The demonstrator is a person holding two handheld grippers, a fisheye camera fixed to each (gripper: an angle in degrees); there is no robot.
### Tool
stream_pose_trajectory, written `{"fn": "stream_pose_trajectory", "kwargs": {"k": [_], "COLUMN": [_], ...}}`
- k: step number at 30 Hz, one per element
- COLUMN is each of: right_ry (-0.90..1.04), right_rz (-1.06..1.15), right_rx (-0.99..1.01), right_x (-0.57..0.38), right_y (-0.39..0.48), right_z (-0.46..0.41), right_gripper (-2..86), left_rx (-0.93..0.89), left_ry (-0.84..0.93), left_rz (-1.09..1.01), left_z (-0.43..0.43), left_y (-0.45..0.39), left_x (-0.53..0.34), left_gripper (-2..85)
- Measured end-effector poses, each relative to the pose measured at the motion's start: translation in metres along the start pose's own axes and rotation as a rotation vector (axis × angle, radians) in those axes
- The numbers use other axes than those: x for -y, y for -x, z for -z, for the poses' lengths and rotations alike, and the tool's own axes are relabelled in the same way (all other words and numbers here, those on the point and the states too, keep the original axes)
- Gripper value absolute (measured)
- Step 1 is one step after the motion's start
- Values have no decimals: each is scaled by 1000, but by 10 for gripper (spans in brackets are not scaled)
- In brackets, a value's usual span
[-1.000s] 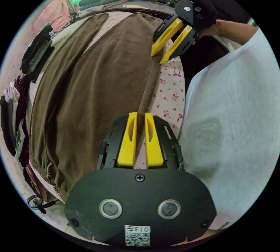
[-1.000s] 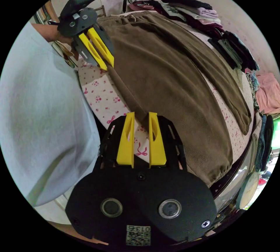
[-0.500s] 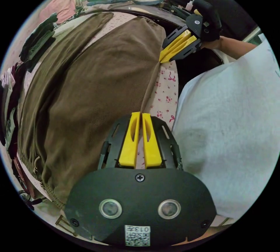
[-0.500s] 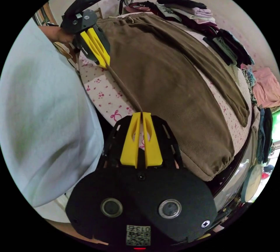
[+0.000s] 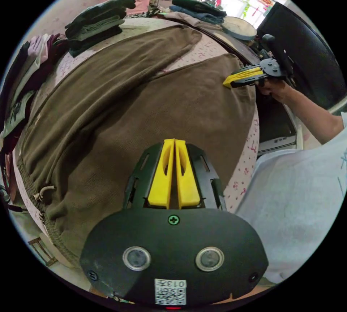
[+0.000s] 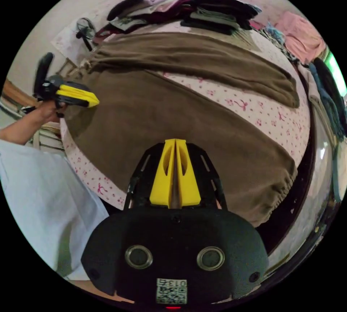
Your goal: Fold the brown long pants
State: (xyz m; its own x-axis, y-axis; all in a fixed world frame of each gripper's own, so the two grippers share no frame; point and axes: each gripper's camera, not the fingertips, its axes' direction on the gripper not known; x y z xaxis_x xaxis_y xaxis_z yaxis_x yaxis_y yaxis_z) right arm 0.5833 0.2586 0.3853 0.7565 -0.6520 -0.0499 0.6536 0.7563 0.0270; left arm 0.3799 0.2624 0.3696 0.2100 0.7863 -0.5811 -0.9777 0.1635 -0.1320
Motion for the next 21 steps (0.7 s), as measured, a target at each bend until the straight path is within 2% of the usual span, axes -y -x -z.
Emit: {"fn": "stream_pose_trajectory", "kwargs": {"k": [3,4,6,8,10,13,16,21], "right_ry": [-19,6,-9,-80,-44,23,-9,-11], "right_rz": [-101,-197,-219,-181,-120,-64,-117,-188], "right_rx": [41,-41,-62,-1,-34,-46,24,-78], "right_x": [-11,-15,-17,-8,6,21,20,20], "right_y": [-39,-53,-63,-61,-54,-55,-81,-90], "right_z": [10,14,23,30,23,8,14,33], "right_gripper": [0,1,1,1,1,0,-1,0], "left_rx": [-35,-20,22,30,87,20,-39,28], "left_ry": [-6,-10,-73,-101,-39,-26,-43,-114], "left_rz": [39,85,99,73,70,83,139,189], "left_z": [1,5,17,22,11,4,10,41], "left_y": [19,26,27,25,29,45,62,65], "left_x": [-8,-11,-13,-7,7,9,-2,-21], "left_gripper": [-3,-3,-3,-3,-3,-3,-4,-4]}}
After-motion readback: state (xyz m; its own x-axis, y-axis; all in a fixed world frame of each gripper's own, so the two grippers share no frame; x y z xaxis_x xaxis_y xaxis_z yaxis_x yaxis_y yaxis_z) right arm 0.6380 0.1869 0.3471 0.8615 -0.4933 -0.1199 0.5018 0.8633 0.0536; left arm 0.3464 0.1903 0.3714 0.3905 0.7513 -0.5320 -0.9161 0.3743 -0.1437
